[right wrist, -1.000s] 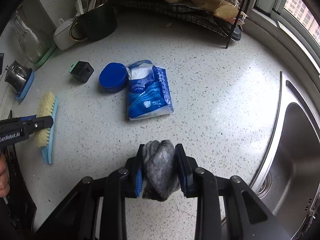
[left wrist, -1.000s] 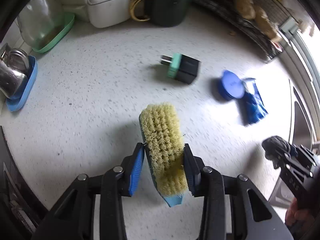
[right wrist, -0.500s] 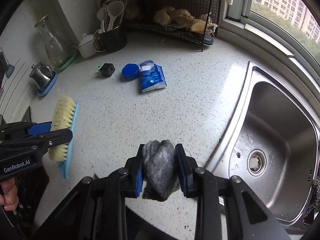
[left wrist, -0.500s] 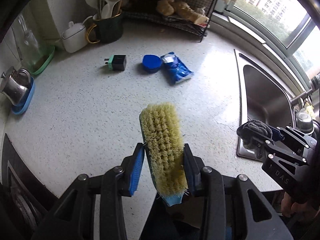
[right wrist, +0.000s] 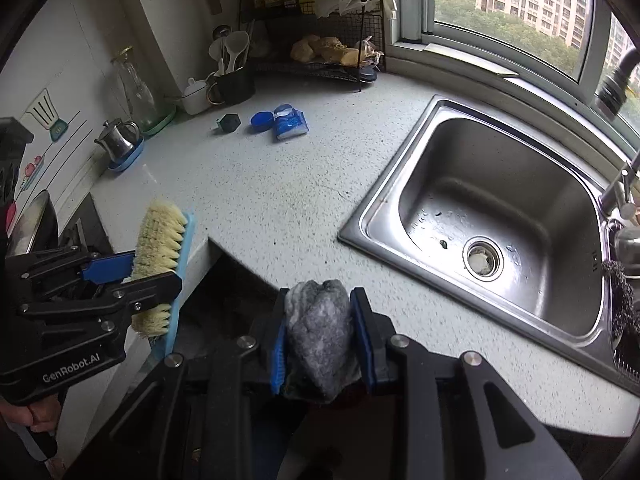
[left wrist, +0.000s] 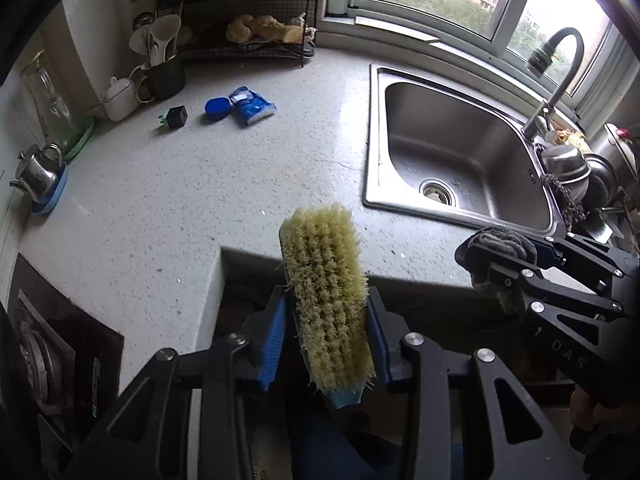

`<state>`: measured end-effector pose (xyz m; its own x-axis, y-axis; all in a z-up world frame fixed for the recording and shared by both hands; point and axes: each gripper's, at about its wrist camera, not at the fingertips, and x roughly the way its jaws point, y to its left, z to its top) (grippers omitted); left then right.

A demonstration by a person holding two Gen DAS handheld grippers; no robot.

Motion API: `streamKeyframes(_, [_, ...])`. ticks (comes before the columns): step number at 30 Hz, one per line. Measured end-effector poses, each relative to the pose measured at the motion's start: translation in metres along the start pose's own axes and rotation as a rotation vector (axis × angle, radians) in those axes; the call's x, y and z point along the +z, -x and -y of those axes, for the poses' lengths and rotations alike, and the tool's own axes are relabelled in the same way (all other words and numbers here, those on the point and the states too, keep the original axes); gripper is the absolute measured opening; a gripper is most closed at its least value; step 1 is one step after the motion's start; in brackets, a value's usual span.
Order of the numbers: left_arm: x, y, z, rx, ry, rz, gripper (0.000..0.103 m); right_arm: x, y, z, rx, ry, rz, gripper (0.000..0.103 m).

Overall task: Collect trash
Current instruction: 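Carry the scrub brush and grey sock down over the red bin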

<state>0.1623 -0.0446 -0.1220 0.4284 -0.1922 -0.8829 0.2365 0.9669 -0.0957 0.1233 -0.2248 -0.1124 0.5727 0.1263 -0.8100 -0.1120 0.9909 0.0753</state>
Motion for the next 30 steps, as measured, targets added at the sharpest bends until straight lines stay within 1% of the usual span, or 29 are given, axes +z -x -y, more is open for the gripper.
streamKeyframes(5, [-0.036, -0.003, 0.035, -0.002, -0.04, -0.025, 0.034, -0.042, 0.01, 0.006, 0.013, 0.0, -0.021, 0.027])
streamKeyframes(6, [-0.042, -0.007, 0.039, -0.005, -0.039, -0.038, 0.031, -0.049, 0.009, 0.008, 0.02, -0.009, -0.029, 0.027])
streamKeyframes(10, [-0.068, -0.034, 0.05, -0.022, -0.014, -0.103, 0.028, -0.079, -0.004, 0.017, 0.046, -0.036, -0.082, 0.027])
streamKeyframes(12, [-0.082, -0.052, 0.056, -0.034, -0.02, -0.133, 0.028, -0.093, -0.017, 0.021, 0.058, -0.043, -0.11, 0.027])
streamKeyframes(15, [-0.1, -0.083, 0.062, -0.053, -0.028, -0.182, 0.026, -0.11, -0.041, 0.025, 0.055, -0.043, -0.139, 0.027])
streamKeyframes(19, [-0.12, -0.139, 0.062, -0.058, -0.035, -0.244, 0.026, -0.125, -0.084, 0.034, 0.049, -0.057, -0.176, 0.027])
streamKeyframes(26, [-0.147, -0.244, 0.041, -0.029, -0.022, -0.346, 0.026, -0.148, -0.174, 0.042, 0.054, -0.072, -0.245, 0.027])
streamKeyframes(30, [-0.16, -0.288, 0.032, -0.025, -0.024, -0.391, 0.026, -0.155, -0.22, 0.041, 0.065, -0.074, -0.284, 0.027])
